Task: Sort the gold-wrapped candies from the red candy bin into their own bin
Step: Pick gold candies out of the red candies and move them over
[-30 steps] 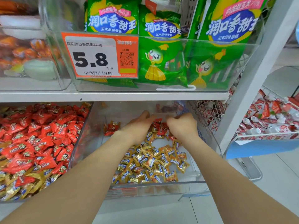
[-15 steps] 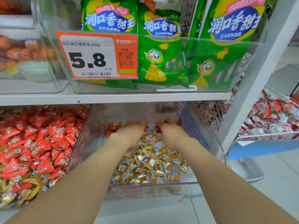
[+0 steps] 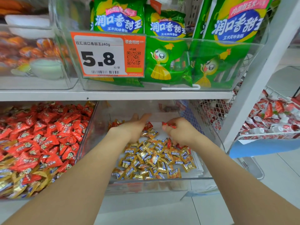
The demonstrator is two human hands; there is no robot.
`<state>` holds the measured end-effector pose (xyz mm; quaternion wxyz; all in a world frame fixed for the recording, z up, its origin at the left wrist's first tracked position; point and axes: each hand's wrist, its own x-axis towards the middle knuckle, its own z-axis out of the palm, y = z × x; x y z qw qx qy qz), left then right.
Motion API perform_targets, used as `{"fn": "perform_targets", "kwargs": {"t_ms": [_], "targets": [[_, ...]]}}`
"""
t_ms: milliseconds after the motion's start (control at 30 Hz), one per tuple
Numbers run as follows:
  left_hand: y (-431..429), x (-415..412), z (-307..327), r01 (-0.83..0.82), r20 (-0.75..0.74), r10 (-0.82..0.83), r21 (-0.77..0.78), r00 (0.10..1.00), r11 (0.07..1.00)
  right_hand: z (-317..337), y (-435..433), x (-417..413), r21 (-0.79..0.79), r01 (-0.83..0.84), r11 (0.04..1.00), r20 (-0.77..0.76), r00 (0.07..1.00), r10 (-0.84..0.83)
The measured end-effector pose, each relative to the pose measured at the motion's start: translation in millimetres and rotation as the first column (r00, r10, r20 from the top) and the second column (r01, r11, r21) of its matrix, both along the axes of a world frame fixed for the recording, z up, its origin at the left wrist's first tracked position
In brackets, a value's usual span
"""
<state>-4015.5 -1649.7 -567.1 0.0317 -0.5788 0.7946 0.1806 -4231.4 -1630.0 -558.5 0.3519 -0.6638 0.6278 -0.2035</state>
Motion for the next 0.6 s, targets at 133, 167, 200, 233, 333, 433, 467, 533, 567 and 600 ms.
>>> {"fn": "perform_targets", "kwargs": {"t_ms": [133,167,200,233,333,433,467,533,567,600], "targets": [[1.0,-4.3,-4.5,0.059,0.086,-0.059,0.009,0.995,0.998,10.1,11.3,-1.4,0.199,0.105,0.974,0.24,0.959,-0.153],[0.2,-5.0,-6.0,0.056,0.095,-0.055,-0.01,0.994,0.998,12.3,12.7,-1.7,0.243,0.122,0.962,0.277,0.942,-0.189],[-0.6,-5.1,-7.2,0.056,0.1,-0.053,-0.034,0.994,0.998,14.3,13.8,-1.8,0.28,0.133,0.951,0.31,0.925,-0.22],[-0.8,-4.8,-8.1,0.059,0.101,-0.053,-0.05,0.994,0.997,16.1,14.9,-1.8,0.31,0.139,0.94,0.34,0.908,-0.246],[0.0,-2.1,-10.8,0.052,0.122,-0.041,-0.088,0.992,0.995,20.2,17.3,-0.8,0.353,0.137,0.925,0.385,0.88,-0.277],[2.3,0.8,-9.1,0.025,0.13,-0.009,-0.117,0.991,0.993,23.6,20.4,3.1,0.333,0.127,0.934,0.356,0.901,-0.249],[3.2,1.8,-6.6,0.018,0.117,-0.003,-0.124,0.993,0.992,25.3,21.8,5.1,0.322,0.12,0.939,0.349,0.907,-0.235],[7.8,2.6,2.5,-0.013,0.071,0.025,-0.157,0.997,0.988,29.4,24.9,9.4,0.302,0.11,0.947,0.338,0.916,-0.214],[11.8,2.4,8.8,-0.036,0.032,0.043,-0.193,0.999,0.981,32.1,27.7,11.3,0.294,0.101,0.95,0.337,0.919,-0.202],[18.3,1.8,16.8,-0.065,-0.01,0.065,-0.231,0.998,0.971,36.3,31.9,13.4,0.288,0.09,0.953,0.344,0.92,-0.191]]}}
